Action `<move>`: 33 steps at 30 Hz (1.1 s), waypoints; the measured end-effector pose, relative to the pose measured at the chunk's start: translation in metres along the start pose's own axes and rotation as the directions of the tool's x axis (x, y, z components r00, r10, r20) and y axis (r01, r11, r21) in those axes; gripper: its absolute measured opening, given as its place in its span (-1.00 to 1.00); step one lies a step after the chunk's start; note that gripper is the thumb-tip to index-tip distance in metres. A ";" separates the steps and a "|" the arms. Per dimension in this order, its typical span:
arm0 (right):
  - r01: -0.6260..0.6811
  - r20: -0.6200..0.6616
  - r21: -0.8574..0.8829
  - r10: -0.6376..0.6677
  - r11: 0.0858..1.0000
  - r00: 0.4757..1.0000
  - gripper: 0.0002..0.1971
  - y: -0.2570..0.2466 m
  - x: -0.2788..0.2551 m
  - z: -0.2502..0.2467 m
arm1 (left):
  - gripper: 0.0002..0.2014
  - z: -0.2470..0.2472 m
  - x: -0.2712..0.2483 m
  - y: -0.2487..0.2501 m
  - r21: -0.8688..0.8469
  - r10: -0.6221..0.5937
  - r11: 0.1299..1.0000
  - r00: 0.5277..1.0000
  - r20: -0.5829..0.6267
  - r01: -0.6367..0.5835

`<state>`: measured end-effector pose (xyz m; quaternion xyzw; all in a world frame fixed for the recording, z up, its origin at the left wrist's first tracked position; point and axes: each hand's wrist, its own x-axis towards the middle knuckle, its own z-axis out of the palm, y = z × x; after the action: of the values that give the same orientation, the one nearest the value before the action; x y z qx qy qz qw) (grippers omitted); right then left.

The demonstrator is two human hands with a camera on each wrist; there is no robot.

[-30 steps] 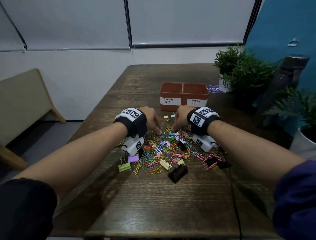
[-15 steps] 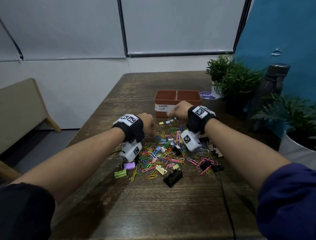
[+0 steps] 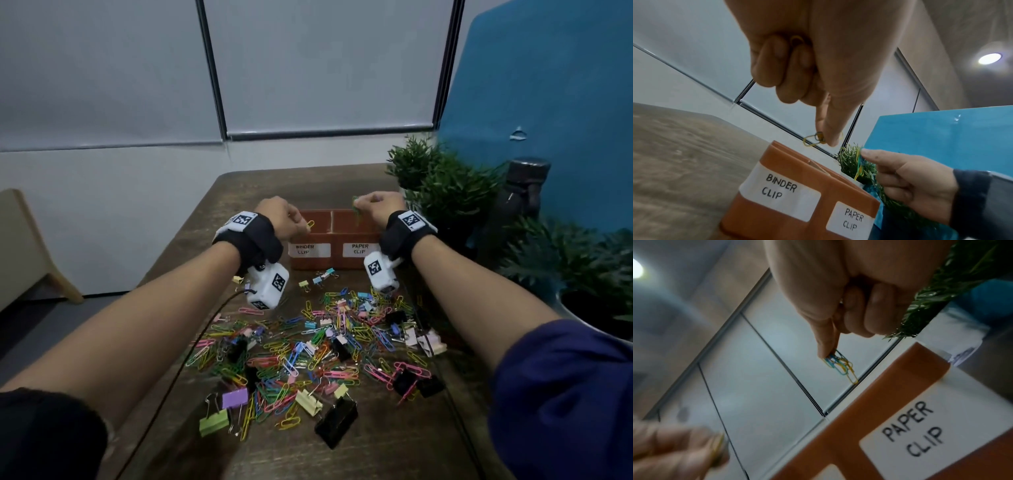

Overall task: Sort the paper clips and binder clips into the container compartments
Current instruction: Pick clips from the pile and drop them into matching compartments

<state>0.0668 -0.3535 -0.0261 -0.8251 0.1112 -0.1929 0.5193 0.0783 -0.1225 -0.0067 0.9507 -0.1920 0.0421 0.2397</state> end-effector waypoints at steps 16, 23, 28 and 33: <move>-0.411 0.152 0.213 0.385 0.886 0.910 -0.63 0.001 0.037 0.001 | -0.83 0.056 0.110 0.059 0.115 -0.114 0.990 0.945 0.306 0.082; -0.499 0.278 0.555 0.417 0.665 0.865 -0.31 0.007 0.042 0.003 | -0.82 0.082 0.138 0.063 0.107 -0.132 0.989 0.918 0.375 0.099; -0.465 0.294 0.534 0.360 0.706 0.885 0.28 0.012 0.043 0.002 | -0.65 0.073 0.118 0.080 -0.245 -0.151 0.946 0.958 0.244 0.212; -0.470 0.345 0.456 0.337 0.756 0.876 0.43 0.016 0.035 -0.010 | -0.40 0.064 0.104 0.087 -0.440 -0.181 0.831 0.913 0.365 0.341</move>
<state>0.0944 -0.3820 -0.0295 -0.6236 0.1666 0.0036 0.7637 0.1397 -0.2593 -0.0070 0.8692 -0.0981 -0.1907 0.4455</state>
